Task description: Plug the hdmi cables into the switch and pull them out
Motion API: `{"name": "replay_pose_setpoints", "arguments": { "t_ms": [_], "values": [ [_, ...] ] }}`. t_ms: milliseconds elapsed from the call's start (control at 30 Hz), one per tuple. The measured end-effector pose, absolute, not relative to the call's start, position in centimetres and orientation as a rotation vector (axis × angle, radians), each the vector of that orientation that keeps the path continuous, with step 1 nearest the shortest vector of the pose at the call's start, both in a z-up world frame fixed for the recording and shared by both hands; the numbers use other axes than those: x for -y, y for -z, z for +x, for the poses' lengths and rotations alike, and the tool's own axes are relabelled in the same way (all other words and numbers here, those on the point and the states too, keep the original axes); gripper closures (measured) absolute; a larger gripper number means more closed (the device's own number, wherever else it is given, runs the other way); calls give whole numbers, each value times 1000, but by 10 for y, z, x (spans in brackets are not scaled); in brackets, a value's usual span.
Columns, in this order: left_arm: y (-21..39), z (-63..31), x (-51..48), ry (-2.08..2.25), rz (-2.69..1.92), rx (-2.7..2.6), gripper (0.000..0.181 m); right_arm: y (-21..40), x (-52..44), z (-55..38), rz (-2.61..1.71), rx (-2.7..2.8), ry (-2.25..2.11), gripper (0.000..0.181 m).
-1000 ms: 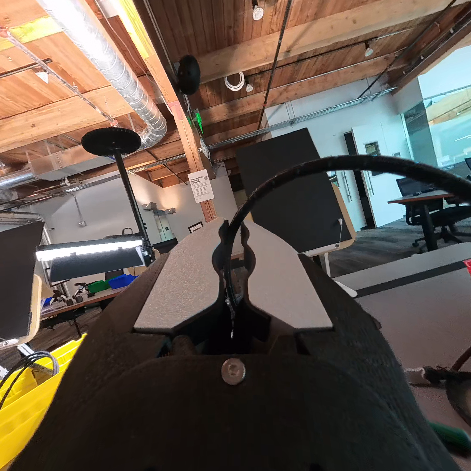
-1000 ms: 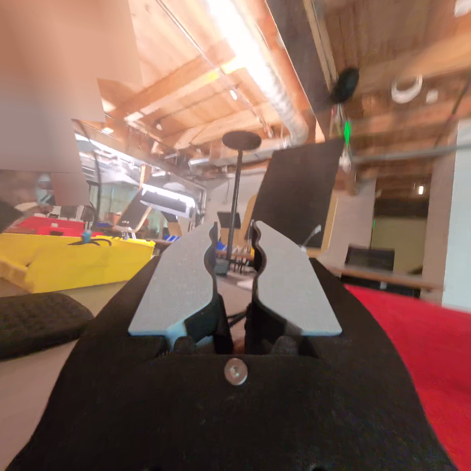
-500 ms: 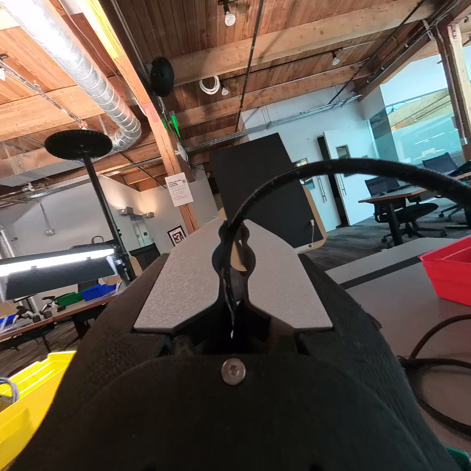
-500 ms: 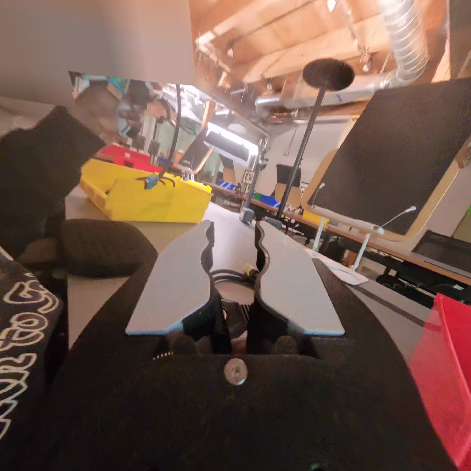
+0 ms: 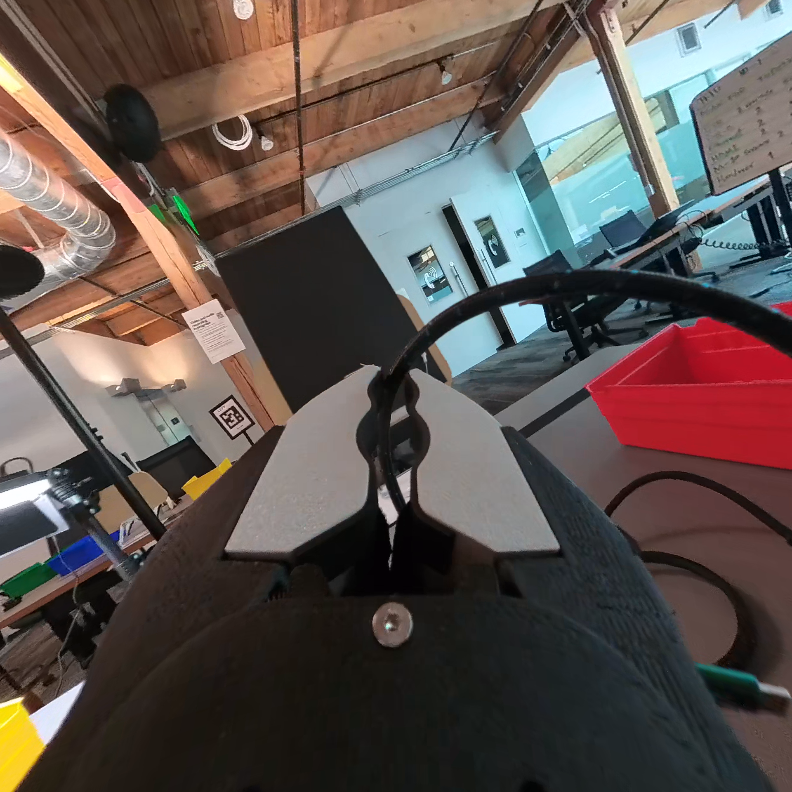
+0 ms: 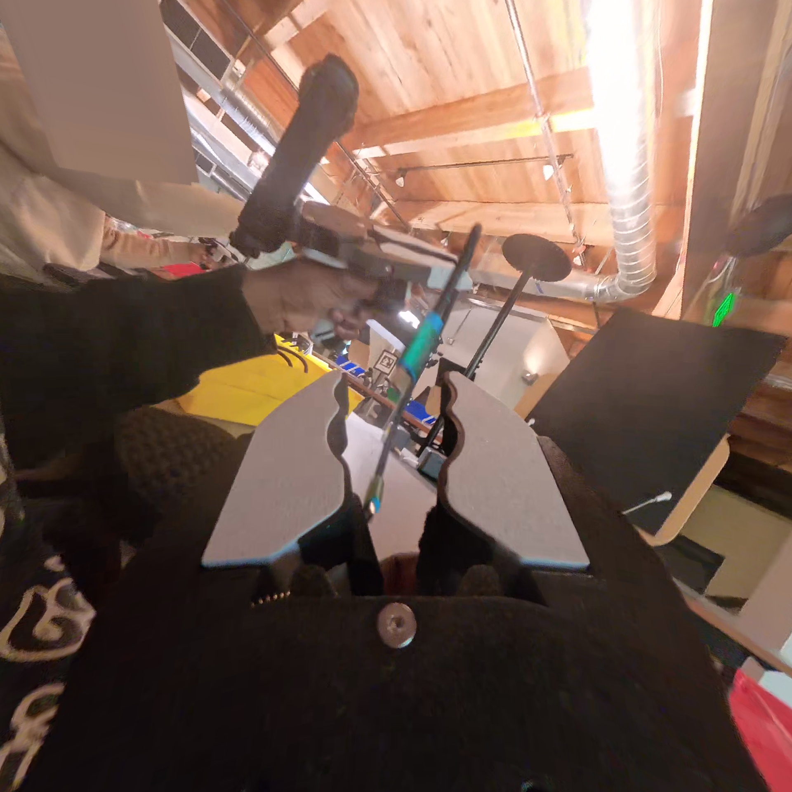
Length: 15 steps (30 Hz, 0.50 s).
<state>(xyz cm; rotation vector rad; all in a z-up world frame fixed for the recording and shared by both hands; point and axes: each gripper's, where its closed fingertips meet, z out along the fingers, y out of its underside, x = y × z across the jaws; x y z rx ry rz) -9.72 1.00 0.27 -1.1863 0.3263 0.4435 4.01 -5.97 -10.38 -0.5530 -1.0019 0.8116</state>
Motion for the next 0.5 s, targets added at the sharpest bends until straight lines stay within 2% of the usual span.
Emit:
{"name": "replay_pose_setpoints", "arguments": {
  "t_ms": [100,233,433,500],
  "values": [
    [-1,-92,-12,-434,-1184,-326,173,85,62,29,-544,964,-788,139],
    [-1,-94,-11,-399,-1187,-307,173,90,41,15,-586,920,-686,137],
    [-3,-103,-8,-347,-1184,-261,173,68,57,11,-396,902,-587,144],
    [-7,-105,-5,-323,-1168,-247,173,61,59,14,-359,890,-565,162]
  ]
}}
